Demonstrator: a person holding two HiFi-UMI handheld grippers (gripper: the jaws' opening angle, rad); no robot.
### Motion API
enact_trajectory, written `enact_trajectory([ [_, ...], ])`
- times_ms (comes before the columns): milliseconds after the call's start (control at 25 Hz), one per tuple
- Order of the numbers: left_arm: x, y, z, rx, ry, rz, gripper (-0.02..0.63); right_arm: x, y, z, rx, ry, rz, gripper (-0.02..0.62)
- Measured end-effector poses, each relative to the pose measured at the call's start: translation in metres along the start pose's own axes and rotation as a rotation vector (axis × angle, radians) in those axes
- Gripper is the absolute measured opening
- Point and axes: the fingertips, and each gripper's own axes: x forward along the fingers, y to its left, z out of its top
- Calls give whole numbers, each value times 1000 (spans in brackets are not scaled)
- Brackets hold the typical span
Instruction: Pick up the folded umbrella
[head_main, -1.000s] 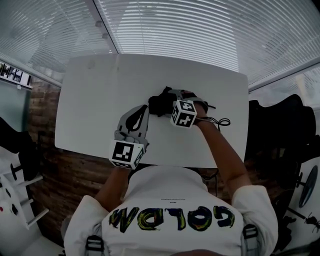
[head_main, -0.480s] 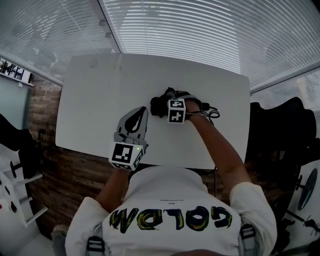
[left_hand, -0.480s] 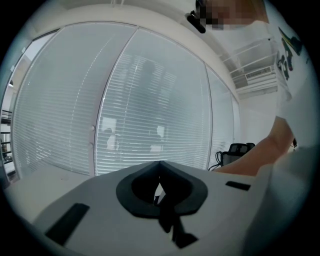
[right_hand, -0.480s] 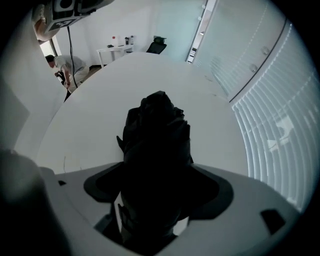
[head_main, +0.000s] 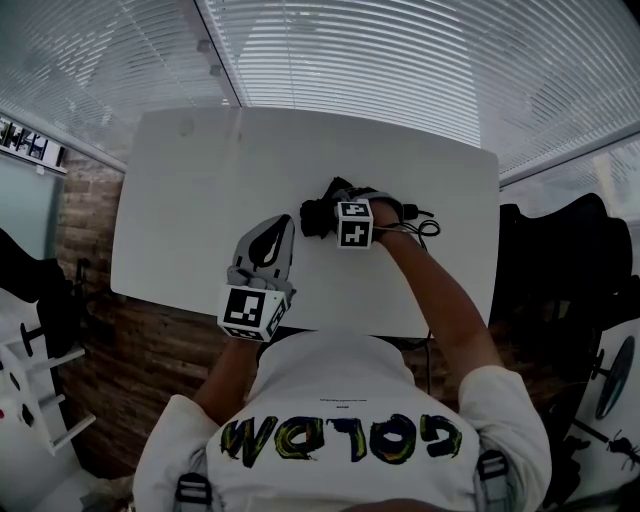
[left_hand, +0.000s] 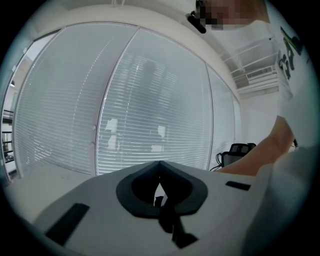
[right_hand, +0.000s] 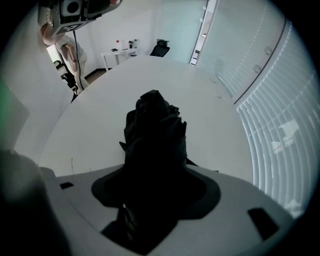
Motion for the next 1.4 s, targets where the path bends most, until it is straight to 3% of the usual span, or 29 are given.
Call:
enact_trajectory([
  [440,3,-3,8,10,-15,-2,11,-24,-9,-9,117,-71,-160,242],
  [920,8,-10,19,21,-37,-15,10,-105,-29,-14,401,-336,-325,242],
  [1400,10,-13,30,23,-64,-29,10,-195,-22,-5,645,-662,-493,244],
])
